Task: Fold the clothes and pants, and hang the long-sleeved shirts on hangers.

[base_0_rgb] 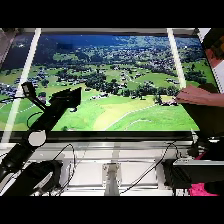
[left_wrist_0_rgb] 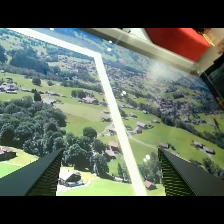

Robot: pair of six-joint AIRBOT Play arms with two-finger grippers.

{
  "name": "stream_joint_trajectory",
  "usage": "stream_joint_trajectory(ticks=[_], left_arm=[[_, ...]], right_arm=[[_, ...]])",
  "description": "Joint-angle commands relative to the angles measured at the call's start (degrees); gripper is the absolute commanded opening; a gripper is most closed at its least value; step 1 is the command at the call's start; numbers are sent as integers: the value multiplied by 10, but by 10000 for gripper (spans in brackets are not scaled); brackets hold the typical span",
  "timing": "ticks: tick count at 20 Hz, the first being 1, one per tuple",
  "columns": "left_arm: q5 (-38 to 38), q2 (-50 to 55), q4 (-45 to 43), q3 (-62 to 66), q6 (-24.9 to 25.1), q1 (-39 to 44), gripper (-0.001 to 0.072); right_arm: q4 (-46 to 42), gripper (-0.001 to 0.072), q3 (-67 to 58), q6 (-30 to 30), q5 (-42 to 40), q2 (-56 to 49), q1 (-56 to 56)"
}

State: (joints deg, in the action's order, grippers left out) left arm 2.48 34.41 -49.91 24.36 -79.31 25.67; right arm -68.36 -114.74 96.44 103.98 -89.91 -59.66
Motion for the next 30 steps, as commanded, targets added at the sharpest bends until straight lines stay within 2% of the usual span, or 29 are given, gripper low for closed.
stream_joint_trajectory(ticks=[1, 2, 3, 4, 8, 9, 10, 11, 12, 14, 15, 16, 17, 19, 21, 24, 26, 30], left_arm=[[0, 0, 0, 0, 0, 0, 658], [0, 0, 0, 0, 0, 0, 658], [0, 0, 0, 0, 0, 0, 658], [0, 0, 0, 0, 0, 0, 658], [0, 0, 0, 0, 0, 0, 658], [0, 0, 0, 0, 0, 0, 658], [0, 0, 0, 0, 0, 0, 658], [0, 0, 0, 0, 0, -1, 658], [2, 0, 0, 0, 0, -1, 658], [28, 0, 0, 0, 0, 0, 656], [47, 0, 5, 2, 0, 0, 500], [59, 0, 5, 7, 1, -1, 160], [61, 0, -8, 20, 2, -1, 14], [51, 0, -11, 63, 2, -1, 16], [14, 2, -11, 129, 2, -3, 15], [-121, 23, -11, 248, 2, -31, 15], [-181, 40, -11, 312, 2, -44, 15], [-184, 41, -9, 344, 2, -43, 17]], right_arm=[[-67, 23, 0, 4, 15, 20, -18], [-67, 173, 0, 24, 14, 20, -14], [-67, 401, 0, 36, 14, 20, -9], [-67, 466, 0, 36, 15, 20, -6], [-49, 469, -1, 36, 14, 20, -3], [-24, 466, -1, 35, 13, 20, -3], [15, 382, -1, 32, 11, 19, -3], [78, 136, -1, 31, 8, 19, -3], [152, 18, -1, 29, -3, 19, -1], [335, 11, -1, -2, -26, 19, 15], [428, 12, -1, -17, -36, 19, 30], [519, 11, -1, -31, -48, 19, 50], [611, 11, -1, -47, -62, 19, 73], [755, 11, -1, -89, -83, 20, 123], [832, 12, -1, -104, -96, 21, 171], [843, 12, -1, -104, -105, 19, 229], [843, 12, -1, -104, -110, 19, 257], [841, 13, -1, -104, -138, 19, 291]])
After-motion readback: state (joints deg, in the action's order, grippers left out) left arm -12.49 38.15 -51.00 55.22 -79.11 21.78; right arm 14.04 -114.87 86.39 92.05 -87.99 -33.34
